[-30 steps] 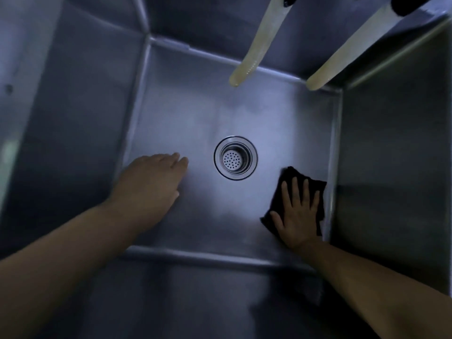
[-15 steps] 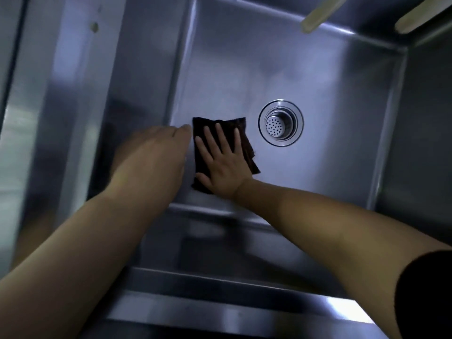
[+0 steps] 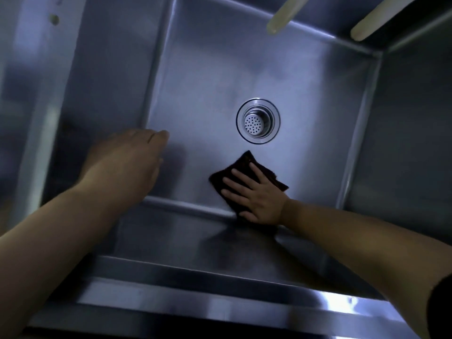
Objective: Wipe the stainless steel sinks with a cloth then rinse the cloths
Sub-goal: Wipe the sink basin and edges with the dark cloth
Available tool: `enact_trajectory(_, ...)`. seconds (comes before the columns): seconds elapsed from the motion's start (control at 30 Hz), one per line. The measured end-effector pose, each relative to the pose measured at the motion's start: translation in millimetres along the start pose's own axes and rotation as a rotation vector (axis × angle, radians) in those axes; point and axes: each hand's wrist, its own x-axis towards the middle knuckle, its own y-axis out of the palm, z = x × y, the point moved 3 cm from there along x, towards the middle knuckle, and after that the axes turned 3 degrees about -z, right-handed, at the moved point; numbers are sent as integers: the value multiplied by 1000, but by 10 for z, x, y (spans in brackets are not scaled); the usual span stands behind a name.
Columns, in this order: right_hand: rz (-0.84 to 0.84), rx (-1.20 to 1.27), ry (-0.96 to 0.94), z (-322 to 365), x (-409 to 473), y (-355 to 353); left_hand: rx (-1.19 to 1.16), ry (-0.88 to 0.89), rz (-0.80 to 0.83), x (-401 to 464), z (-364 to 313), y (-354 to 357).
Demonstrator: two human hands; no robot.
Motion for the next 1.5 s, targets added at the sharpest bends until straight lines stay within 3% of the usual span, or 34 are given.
enact_trajectory(0.23, 33, -10, 428, -868, -901, -20, 52, 222, -52, 105, -263, 11)
enact_trajectory(0.4, 7, 41, 947, -1267, -1064, -75, 31, 266, -84, 221, -496, 20)
enact_trajectory(0.63, 98, 394, 1563, -613, -970, 28, -43, 273, -89, 293, -714, -47)
enact_trajectory(0.87, 246, 801, 1943, -8, -783, 57, -59, 245, -70, 217, -703, -179)
enact_trajectory(1.0, 205, 829, 1993, -15, -722, 37, -69, 226, -83, 233, -733, -213)
enact_trajectory(1.13, 139, 615, 1916, -193, -731, 86, -76, 208, -130, 343, -757, -174)
enact_trajectory(1.37, -21, 373, 1676, -1175, -550, -1, -61, 134, -74, 609, -702, -32)
enact_trajectory(1.5, -94, 233, 1553, -1946, -329, -182, -56, 80, -130, 736, -602, -36)
